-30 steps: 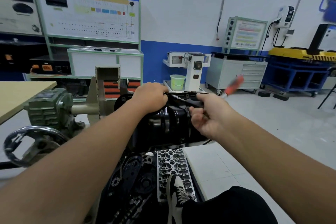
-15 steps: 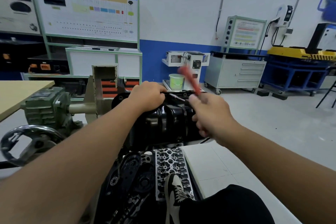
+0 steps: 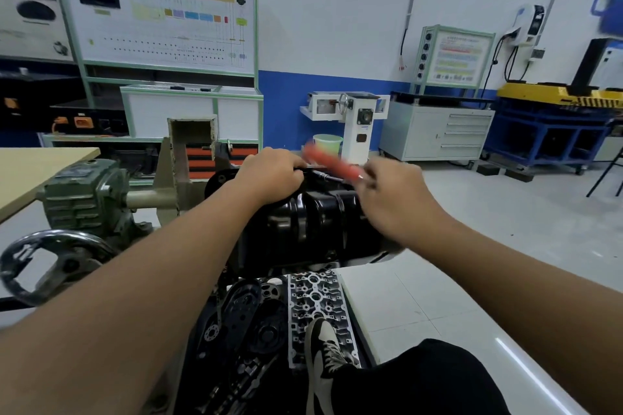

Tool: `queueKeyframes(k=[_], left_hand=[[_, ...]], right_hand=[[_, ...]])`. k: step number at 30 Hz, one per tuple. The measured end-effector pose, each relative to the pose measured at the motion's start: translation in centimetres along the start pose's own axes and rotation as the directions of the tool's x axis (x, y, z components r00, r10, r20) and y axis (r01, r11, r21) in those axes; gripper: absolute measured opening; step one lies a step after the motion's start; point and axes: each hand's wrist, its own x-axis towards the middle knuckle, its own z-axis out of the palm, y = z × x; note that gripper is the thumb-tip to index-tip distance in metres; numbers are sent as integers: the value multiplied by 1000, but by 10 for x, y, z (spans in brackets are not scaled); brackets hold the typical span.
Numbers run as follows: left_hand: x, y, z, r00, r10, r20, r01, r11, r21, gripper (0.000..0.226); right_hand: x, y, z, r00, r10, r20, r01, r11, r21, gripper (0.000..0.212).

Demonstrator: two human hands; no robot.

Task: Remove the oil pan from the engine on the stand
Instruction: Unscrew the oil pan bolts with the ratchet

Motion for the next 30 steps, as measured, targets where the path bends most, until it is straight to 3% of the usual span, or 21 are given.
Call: queueKeyframes(k=[2, 3, 4, 6, 7, 8, 9, 11, 12, 14, 15, 16, 17, 18, 19, 20, 21, 23, 25, 27, 30], left_hand=[[0, 0, -1, 1000, -1, 6, 1, 1000, -5, 38], [0, 0, -1, 1000, -2, 13, 2, 1000, -2, 38], [0, 0, -1, 1000, 0, 16, 0, 1000, 1, 38], [0, 0, -1, 1000, -1, 18, 1, 1000, 5, 38], [0, 1, -2, 1000, -2, 17, 2, 1000, 8, 39], [0, 0, -1, 1000, -1, 13, 1, 1000, 12, 38], [-1, 0, -1, 1000, -3, 12, 3, 1000, 13, 38], [0, 0, 0, 1000, -8, 8, 8, 1000, 0, 38], [1, -1, 1, 1000, -12, 6, 12, 1000, -4, 38], [1, -1, 1, 1000, -19, 3, 19, 1000, -2, 38], [1, -1, 2, 1000, -19, 5, 19, 1000, 0, 39], [2, -2, 3, 1000, -19, 6, 19, 1000, -2, 39], [2, -2, 3, 1000, -19, 7, 19, 1000, -6, 39], [2, -3, 3, 1000, -18, 8, 18, 1000, -10, 39], [2, -3, 3, 1000, -15, 11, 15, 1000, -11, 39], [3, -3, 3, 1000, -11, 15, 11, 1000, -9, 39], [3, -2, 3, 1000, -6, 18, 6, 1000, -5, 39], [4, -2, 3, 1000, -1, 18, 0, 1000, 8, 40], [5, -3, 2, 1000, -3, 19, 3, 1000, 7, 41], [6, -4, 2, 999, -4, 35, 4, 1000, 6, 41], [9, -2, 2, 995, 12, 96, -17, 999, 51, 44]], right_hand=[[7, -10, 0, 865, 458, 204, -477, 627, 615, 23], [8, -13, 0, 804, 524, 280, -530, 420, 737, 16], [9, -14, 0, 786, 545, 292, -540, 377, 752, 11], [9, -10, 0, 900, 411, 147, -424, 740, 522, 11], [7, -6, -2, 978, 201, 56, -208, 961, 184, 11], [3, -2, -6, 995, -79, 62, 89, 980, -176, 8], [-1, 0, -9, 932, -327, 158, 363, 840, -403, 3], [-4, 6, -10, 779, -559, 285, 613, 584, -532, 18], [-6, 8, -8, 775, -573, 266, 618, 601, -507, 18], [-6, 4, -6, 913, -398, 85, 406, 871, -278, 13], [-4, 2, -4, 991, -131, 18, 131, 991, -2, 17], [0, -1, -1, 982, 181, 59, -190, 918, 348, 17], [2, -6, -1, 890, 408, 202, -440, 655, 614, 18], [4, -9, 0, 805, 498, 322, -538, 384, 751, 14], [4, -11, 1, 772, 523, 362, -553, 271, 788, 10], [5, -10, 1, 790, 509, 341, -546, 332, 769, 9], [5, -8, 0, 861, 441, 253, -485, 559, 673, 10], [1, 0, -7, 996, 26, 90, -30, 999, 39, 8], [-3, 8, -11, 879, -369, 302, 475, 731, -490, 20], [-3, 13, -10, 797, -456, 397, 602, 544, -585, 27], [-3, 16, -8, 911, -386, 147, 413, 850, -326, 12]])
